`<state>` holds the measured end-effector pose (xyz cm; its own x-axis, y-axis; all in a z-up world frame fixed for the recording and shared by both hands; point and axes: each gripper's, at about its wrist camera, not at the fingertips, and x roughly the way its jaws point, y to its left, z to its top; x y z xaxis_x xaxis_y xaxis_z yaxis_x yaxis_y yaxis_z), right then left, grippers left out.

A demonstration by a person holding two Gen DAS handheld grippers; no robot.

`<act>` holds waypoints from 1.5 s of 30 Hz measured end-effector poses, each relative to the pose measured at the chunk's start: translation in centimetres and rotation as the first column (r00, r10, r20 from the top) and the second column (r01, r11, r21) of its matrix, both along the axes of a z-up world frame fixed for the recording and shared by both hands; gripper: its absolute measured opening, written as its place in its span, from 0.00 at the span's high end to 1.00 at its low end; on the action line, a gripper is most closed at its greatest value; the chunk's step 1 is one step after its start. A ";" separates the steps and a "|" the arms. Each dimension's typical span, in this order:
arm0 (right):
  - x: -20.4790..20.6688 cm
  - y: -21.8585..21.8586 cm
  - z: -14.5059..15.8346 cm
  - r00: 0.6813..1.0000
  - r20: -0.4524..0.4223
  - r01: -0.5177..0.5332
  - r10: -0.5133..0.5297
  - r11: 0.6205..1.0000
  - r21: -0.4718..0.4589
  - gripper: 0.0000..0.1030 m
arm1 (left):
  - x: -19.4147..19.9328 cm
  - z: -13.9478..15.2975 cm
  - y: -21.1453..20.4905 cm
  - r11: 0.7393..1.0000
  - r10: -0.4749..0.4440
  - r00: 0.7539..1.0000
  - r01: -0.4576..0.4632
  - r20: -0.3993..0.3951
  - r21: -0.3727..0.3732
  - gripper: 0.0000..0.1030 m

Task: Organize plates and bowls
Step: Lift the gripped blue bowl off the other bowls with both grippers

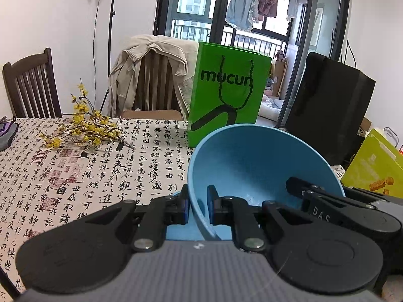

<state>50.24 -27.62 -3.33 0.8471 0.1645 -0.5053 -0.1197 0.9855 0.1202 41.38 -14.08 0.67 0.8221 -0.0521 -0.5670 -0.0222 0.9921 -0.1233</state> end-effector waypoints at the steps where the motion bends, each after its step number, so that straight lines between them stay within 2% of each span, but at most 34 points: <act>1: -0.2 0.1 0.1 1.000 0.000 0.000 0.000 1.000 -0.001 0.85 | -0.2 0.1 0.1 1.000 0.000 1.000 0.000 0.000 -0.001 0.87; 45: -6.0 7.2 2.4 0.998 0.034 -0.056 0.057 0.998 -0.021 0.85 | -8.5 2.7 7.2 0.999 0.032 0.996 -0.029 0.079 -0.037 0.87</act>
<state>44.27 -20.41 -0.94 0.8540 0.2022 -0.4794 -0.1787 0.9793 0.0948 32.92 -6.84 3.36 0.8662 -0.0451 -0.4976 -0.0413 0.9860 -0.1613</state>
